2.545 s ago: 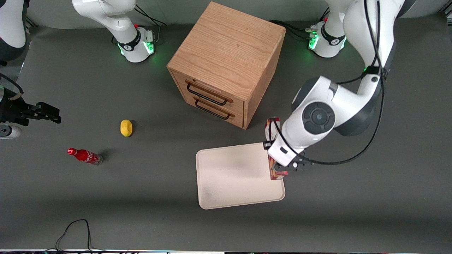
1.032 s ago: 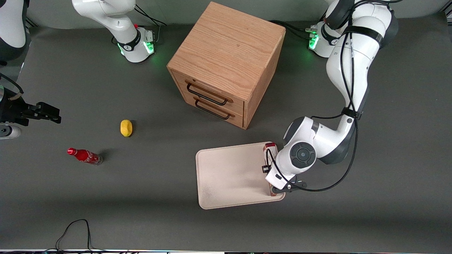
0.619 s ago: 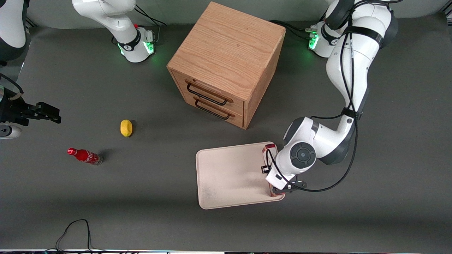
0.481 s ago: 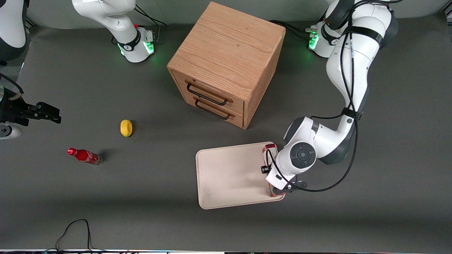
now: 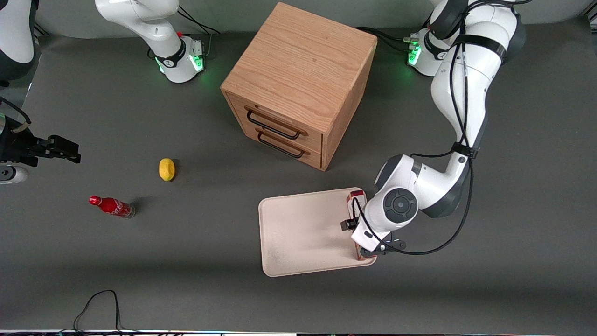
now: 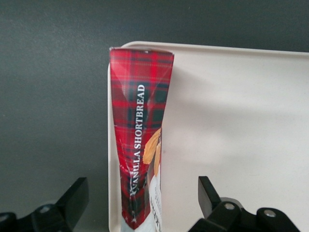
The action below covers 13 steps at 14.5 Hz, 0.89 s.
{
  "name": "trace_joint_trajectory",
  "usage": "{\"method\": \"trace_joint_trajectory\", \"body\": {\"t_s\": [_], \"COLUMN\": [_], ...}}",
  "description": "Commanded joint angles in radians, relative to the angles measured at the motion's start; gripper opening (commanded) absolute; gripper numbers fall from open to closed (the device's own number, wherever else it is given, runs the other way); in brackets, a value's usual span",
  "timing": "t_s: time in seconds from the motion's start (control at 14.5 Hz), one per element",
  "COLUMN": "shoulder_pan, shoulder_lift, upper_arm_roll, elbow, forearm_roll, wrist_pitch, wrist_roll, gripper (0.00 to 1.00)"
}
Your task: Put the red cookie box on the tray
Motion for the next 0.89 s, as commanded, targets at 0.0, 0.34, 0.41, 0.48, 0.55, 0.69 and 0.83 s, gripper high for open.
{"method": "trace_joint_trajectory", "body": {"t_s": [0.0, 0.34, 0.41, 0.48, 0.55, 0.69, 0.83], "shoulder_pan": [0.007, 0.094, 0.104, 0.119, 0.149, 0.215, 0.29], "shoulder_lift": [-0.057, -0.308, -0.382, -0.45, -0.508, -0.618, -0.737], "upper_arm_roll": [0.009, 0.0, 0.0, 0.001, 0.0, 0.003, 0.004], "elbow": [-0.054, -0.353, -0.428, -0.49, -0.544, -0.619, -0.689], "forearm_roll": [0.013, 0.001, -0.001, -0.004, -0.005, -0.065, -0.084], "wrist_pitch": [-0.043, -0.063, -0.063, -0.071, -0.095, -0.161, -0.221], "wrist_roll": [-0.004, 0.048, 0.06, 0.1, 0.147, 0.252, 0.356], "gripper": [1.0, 0.99, 0.99, 0.99, 0.99, 0.99, 1.0]}}
